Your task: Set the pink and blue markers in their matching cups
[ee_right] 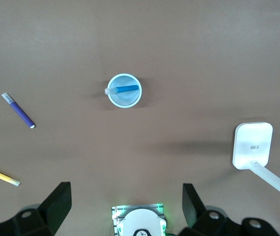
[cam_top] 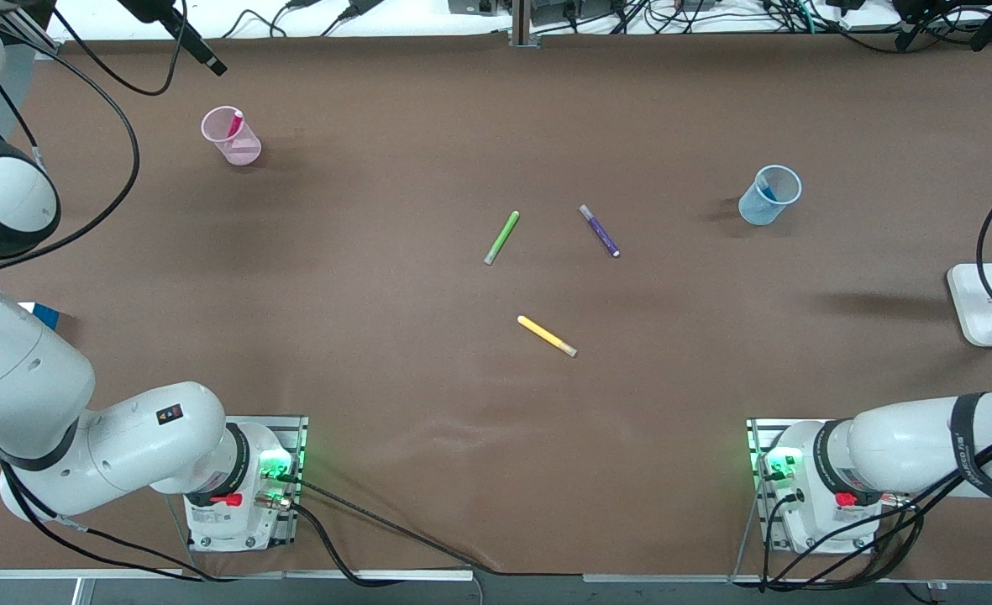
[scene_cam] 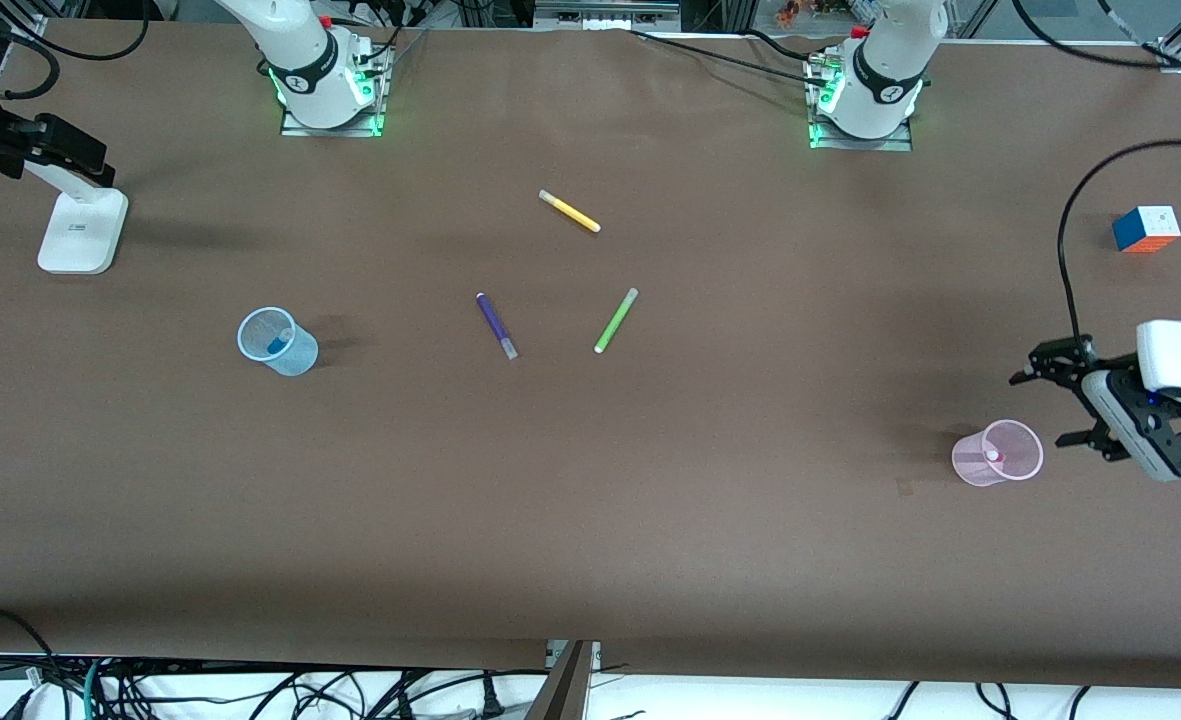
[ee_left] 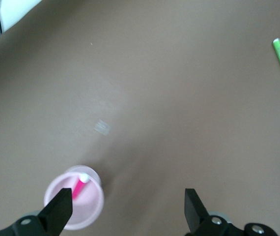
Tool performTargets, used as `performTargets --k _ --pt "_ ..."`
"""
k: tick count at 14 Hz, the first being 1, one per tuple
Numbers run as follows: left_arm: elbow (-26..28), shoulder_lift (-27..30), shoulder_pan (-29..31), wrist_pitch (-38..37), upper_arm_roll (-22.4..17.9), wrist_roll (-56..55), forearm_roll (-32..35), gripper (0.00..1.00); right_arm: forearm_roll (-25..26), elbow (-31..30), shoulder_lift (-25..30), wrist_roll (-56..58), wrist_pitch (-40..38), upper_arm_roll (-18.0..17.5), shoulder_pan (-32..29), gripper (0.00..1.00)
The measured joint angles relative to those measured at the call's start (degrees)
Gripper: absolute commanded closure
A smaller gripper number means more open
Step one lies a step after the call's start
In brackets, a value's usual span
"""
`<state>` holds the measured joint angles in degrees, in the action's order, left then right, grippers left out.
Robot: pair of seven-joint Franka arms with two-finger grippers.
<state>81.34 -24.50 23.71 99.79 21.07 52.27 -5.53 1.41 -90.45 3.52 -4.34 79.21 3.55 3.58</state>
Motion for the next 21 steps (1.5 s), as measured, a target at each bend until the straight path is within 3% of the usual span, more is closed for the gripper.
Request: performTargets --k 8,10,13,15,19,21 --pt "2.0 12.2 -6.9 -12.2 1.5 -32.8 1.8 0.0 -0.7 0.4 -0.1 0.0 0.0 0.7 -0.5 0.0" --pt "2.6 14.8 -8.2 -14.7 4.8 -42.6 4.4 0.0 -0.7 0.4 -0.2 0.0 0.0 0.7 -0.5 0.0" --pt "3.3 16.0 -9.0 -15.7 13.0 -53.2 10.4 0.0 -0.8 0.5 -0.2 0.0 0.0 0.8 -0.5 0.0" --pt "3.8 16.0 -9.4 -15.7 14.4 -55.1 11.2 0.0 -0.8 0.5 -0.2 0.0 0.0 0.8 -0.5 0.0" --pt "4.1 15.9 -9.4 -15.6 12.6 -55.0 11.3 0.0 -0.8 0.5 -0.2 0.0 0.0 0.8 -0.5 0.0" --pt "4.1 16.1 -17.9 -15.6 3.7 -54.7 11.3 0.0 -0.8 0.5 -0.2 0.0 0.0 0.8 -0.5 0.0"
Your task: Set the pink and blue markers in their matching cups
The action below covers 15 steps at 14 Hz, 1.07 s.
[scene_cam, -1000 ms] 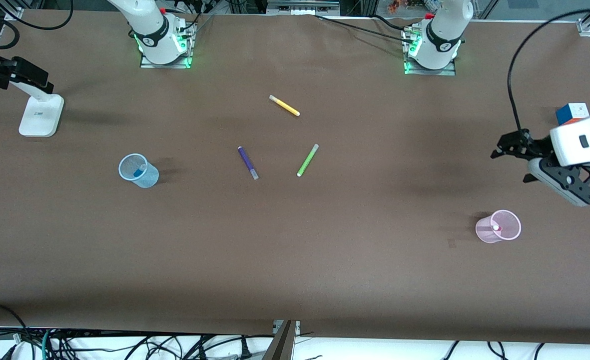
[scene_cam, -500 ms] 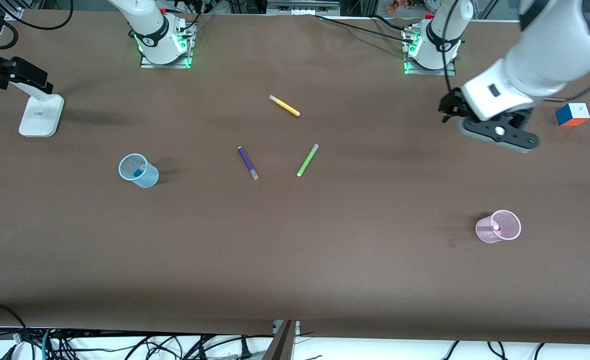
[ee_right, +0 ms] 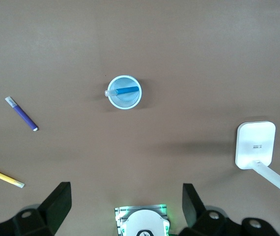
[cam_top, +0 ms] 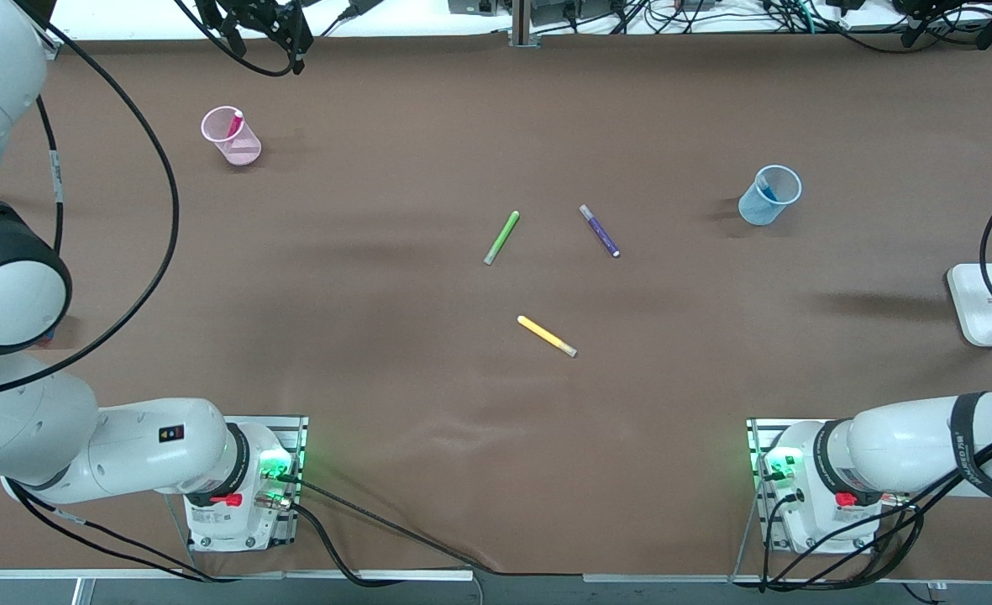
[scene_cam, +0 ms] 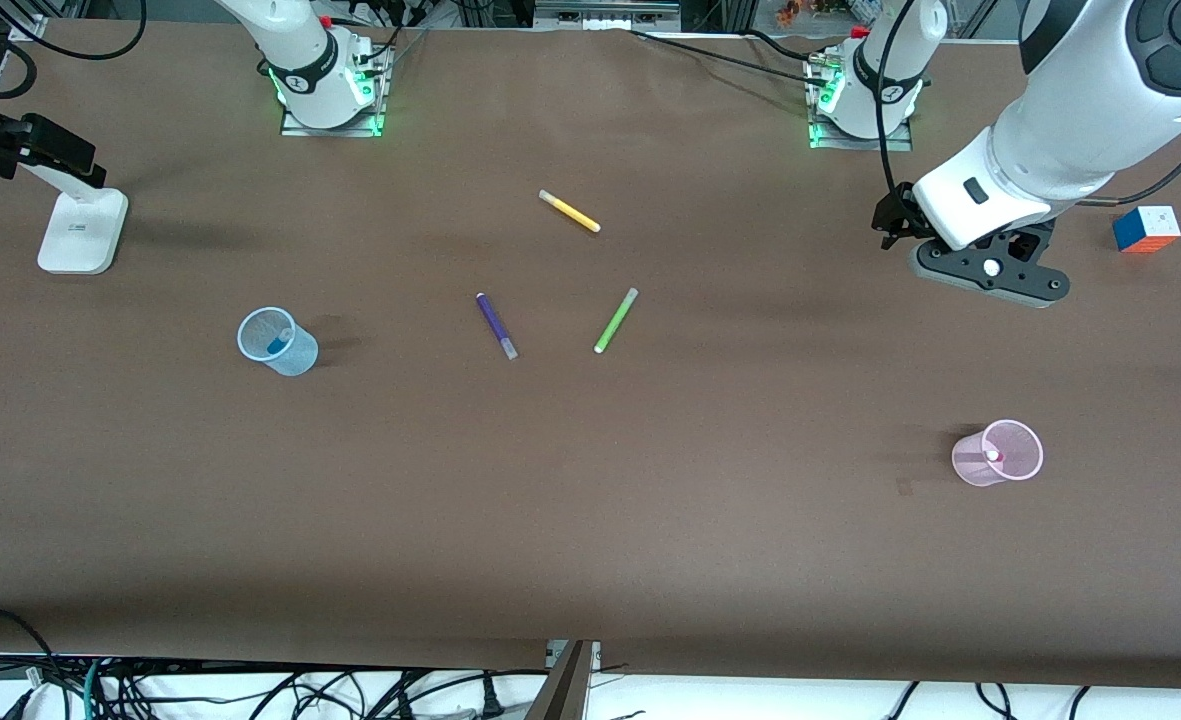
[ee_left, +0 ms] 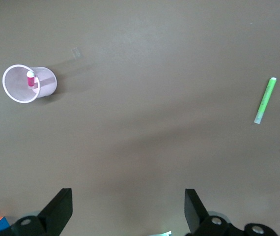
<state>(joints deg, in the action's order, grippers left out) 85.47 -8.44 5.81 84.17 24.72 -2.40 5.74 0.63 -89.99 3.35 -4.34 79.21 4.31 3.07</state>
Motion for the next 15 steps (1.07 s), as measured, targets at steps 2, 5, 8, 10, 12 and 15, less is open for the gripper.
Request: performTargets --k 2,5,8,10,12,15 --pt "0.0 0.5 -7.8 0.0 -8.5 2.4 0.0 0.0 0.0 0.0 0.0 0.0 0.0 0.0 0.0 0.0" --pt "3.1 3.8 -14.5 3.0 -18.4 6.4 -1.8 0.0 0.0 0.0 0.0 0.0 0.0 0.0 0.0 0.0" --pt "9.2 7.9 -14.6 6.7 -20.4 7.5 -2.5 0.0 0.0 0.0 -0.1 0.0 0.0 0.0 0.0 0.0" --pt "9.6 8.3 -14.0 7.0 -20.9 7.5 -2.5 0.0 0.0 0.0 -0.1 0.0 0.0 0.0 0.0 0.0" --pt "10.0 8.2 -13.3 7.1 -21.0 8.0 -2.5 0.0 0.0 0.0 -0.1 0.0 0.0 0.0 0.0 0.0" --pt "10.4 8.0 -12.7 7.1 -21.1 8.4 -2.5 0.0 0.0 0.0 -0.1 0.0 0.0 0.0 0.0 0.0"
